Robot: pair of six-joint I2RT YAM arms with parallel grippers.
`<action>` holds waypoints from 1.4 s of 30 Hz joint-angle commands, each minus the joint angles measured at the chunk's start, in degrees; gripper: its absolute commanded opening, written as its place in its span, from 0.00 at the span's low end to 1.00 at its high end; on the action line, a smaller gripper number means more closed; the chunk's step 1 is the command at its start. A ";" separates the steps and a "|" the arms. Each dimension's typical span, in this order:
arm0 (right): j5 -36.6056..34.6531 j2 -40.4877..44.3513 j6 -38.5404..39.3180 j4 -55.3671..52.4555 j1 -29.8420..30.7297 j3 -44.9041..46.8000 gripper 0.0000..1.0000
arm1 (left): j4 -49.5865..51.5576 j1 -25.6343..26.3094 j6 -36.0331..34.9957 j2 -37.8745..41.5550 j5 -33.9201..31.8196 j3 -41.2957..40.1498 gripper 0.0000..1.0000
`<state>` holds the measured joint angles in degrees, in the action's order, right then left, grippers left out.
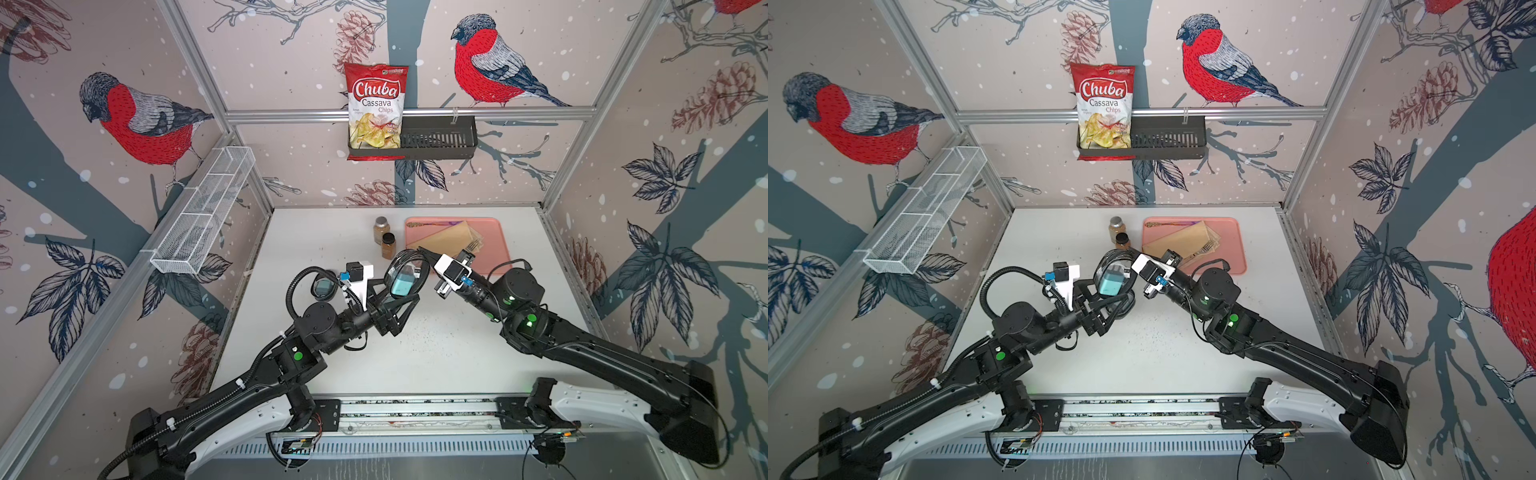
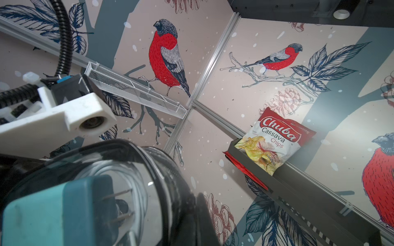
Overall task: Pack away charging kits
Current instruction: Zip the zipper on the storage bag.
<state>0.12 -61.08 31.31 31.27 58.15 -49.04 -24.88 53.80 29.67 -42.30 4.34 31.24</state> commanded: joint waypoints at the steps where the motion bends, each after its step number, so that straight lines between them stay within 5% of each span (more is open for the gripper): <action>1: -0.19 -0.66 -4.01 6.72 0.24 -1.04 0.00 | -17.64 -0.03 -3.99 -0.64 -0.56 -1.64 0.96; 10: 1.37 -2.83 -6.13 11.11 1.04 -1.85 0.00 | -34.95 0.07 -9.26 -5.63 -1.75 -3.20 0.93; 17: 1.66 -4.64 -6.94 13.28 1.47 -2.09 0.00 | -36.63 0.16 -10.16 -7.62 -1.53 0.10 0.81; 20: 1.62 -4.70 -7.15 13.63 1.58 -1.99 0.00 | -35.73 0.16 -10.07 -7.40 -2.00 1.05 0.58; 24: 2.44 -4.58 -6.01 12.66 2.22 -1.98 0.00 | -31.00 0.20 -9.16 -6.70 -3.16 3.03 0.11; 26: 2.94 -4.56 -4.07 10.70 2.53 -2.27 0.00 | -28.07 0.25 -8.49 -6.22 -3.55 3.81 0.00; 42: 6.73 1.24 10.48 -0.34 2.57 0.09 0.00 | 15.46 0.25 -3.32 4.75 -2.63 13.38 0.00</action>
<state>6.28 -60.69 39.59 32.25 60.93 -49.60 -16.75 54.13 24.21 -38.44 3.73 44.34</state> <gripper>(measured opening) 0.050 0.332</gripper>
